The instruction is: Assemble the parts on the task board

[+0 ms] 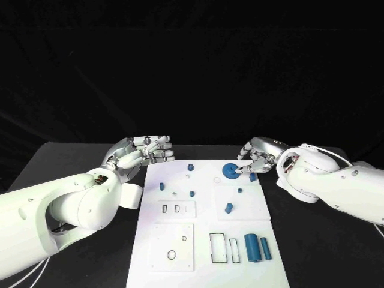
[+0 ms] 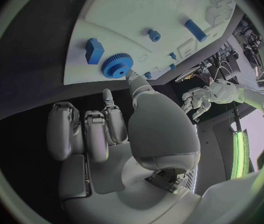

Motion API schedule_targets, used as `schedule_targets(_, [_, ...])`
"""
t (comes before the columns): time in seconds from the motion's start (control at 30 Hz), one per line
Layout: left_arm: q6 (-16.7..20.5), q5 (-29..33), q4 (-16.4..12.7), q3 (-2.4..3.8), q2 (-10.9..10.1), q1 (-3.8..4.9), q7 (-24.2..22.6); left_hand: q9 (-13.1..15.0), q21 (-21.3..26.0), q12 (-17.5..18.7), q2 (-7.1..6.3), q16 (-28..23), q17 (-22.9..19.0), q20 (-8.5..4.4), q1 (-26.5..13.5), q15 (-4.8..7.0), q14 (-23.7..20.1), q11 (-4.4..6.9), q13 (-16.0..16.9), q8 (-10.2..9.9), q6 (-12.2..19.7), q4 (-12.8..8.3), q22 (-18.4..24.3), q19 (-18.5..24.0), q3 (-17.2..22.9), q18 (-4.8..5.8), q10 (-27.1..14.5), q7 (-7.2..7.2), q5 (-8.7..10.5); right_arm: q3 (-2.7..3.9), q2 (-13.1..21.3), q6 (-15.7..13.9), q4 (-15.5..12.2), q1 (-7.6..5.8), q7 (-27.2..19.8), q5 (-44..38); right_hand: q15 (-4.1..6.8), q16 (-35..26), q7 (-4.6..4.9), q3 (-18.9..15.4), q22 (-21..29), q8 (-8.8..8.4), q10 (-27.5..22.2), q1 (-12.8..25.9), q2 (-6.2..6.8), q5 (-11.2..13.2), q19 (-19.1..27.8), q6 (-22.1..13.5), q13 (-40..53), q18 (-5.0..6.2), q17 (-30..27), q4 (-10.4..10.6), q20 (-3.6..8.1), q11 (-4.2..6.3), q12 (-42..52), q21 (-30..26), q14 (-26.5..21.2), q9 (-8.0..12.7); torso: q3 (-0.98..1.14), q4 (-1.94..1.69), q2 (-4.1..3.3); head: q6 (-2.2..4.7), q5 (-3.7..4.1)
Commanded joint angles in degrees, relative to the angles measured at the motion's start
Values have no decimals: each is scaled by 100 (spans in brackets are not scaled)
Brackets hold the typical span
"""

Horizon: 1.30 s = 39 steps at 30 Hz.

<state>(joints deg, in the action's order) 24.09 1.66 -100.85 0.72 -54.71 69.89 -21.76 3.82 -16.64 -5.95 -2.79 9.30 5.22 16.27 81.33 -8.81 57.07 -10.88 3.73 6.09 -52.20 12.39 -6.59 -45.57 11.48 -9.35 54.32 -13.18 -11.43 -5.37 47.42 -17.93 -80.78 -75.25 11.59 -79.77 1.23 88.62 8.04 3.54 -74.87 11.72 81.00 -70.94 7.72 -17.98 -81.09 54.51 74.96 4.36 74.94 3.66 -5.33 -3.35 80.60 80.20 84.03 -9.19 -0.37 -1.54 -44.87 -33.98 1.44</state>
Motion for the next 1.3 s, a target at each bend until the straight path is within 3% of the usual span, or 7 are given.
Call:
schedule_targets(0.03, [-104, 17, -8, 4, 11, 9, -42, -9, -3, 33, -5, -37, -8, -3, 38, 13, 31, -13, -6, -23, -25, -32, 8, -45, -1, -115, -3, -38, -6, -2, -73, 221, 71, 12, 118, 72, -54, 23, 6, -22, -24, 50, 62, -83, -3, -44, -48, -54, 375, -101, 1172, 39, -8, -5, 61, 36, 526, -11, -7, -3, -6, -20, 0])
schedule_targets(0.87, [-98, 17, -20, 5, 10, 9, -49, -8, -1, 39, -8, -45, -8, -3, 36, 14, 37, -12, -6, -29, -29, -34, 13, -46, -1, -115, 2, -37, -5, -17, -372, 303, 277, 91, 99, -95, -67, 58, 14, -45, -138, 158, 118, -204, -66, -153, -103, -110, 496, -123, 1267, 108, -22, -16, 164, 99, 545, -43, -3, -3, -2, -79, -13])
schedule_targets(1.3, [-92, 17, -23, 5, 4, 9, -39, -8, 0, 43, -10, -49, -9, -3, 37, 13, 38, -12, -6, -33, -28, -36, 14, -46, -1, -115, 1, -37, -5, -24, -421, 478, 342, 125, 138, -216, -64, 76, 7, 1, -225, 279, 188, -358, -124, -406, -143, -98, 609, -138, 1316, 104, -22, -9, 254, 145, 556, -75, -3, 0, -4, -120, -20])
